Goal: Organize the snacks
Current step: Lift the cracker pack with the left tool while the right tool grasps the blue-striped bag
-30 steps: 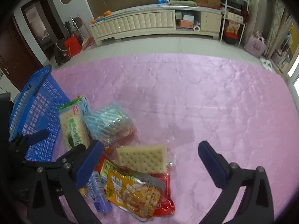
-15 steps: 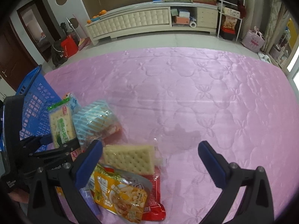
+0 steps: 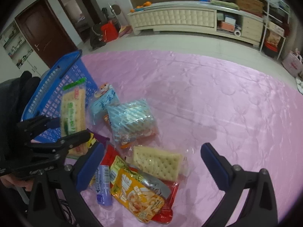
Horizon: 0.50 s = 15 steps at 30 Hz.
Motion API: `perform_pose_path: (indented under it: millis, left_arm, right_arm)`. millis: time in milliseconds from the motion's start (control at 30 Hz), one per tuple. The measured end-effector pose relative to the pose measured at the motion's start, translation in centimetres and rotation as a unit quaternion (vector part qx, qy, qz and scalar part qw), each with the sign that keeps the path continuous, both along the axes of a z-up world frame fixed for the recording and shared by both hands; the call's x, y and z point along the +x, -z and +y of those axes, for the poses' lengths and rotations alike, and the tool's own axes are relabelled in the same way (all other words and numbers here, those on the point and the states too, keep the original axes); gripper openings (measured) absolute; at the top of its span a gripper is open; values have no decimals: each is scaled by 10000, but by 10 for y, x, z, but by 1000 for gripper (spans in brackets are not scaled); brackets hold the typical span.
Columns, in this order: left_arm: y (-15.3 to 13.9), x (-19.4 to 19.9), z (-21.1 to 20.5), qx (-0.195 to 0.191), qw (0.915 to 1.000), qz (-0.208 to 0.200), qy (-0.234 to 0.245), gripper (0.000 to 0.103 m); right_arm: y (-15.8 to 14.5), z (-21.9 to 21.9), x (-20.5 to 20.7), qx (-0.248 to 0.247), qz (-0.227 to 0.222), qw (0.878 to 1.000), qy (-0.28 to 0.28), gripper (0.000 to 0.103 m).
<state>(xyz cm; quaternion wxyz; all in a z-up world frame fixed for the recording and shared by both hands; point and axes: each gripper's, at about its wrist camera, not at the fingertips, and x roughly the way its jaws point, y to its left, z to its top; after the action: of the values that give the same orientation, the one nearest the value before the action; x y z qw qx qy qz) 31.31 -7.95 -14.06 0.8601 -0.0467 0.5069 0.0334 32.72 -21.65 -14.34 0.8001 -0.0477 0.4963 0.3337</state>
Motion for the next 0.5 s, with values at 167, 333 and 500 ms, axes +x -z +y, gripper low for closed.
perform_pose_path:
  millis: [167,333,500]
  left_arm:
    - [8,-5,-3,123,9999,78,39,59]
    - [13,7,-8,141,9997,175,-109,59]
    - [19,15,-3,89,9994,255,-214,59]
  right_arm:
    - [10,17,13,26,137,9991,-411,102]
    - [23,45,18,-198,205,9958,-873,101]
    - [36,58,24,-134,341,9944,-991,100]
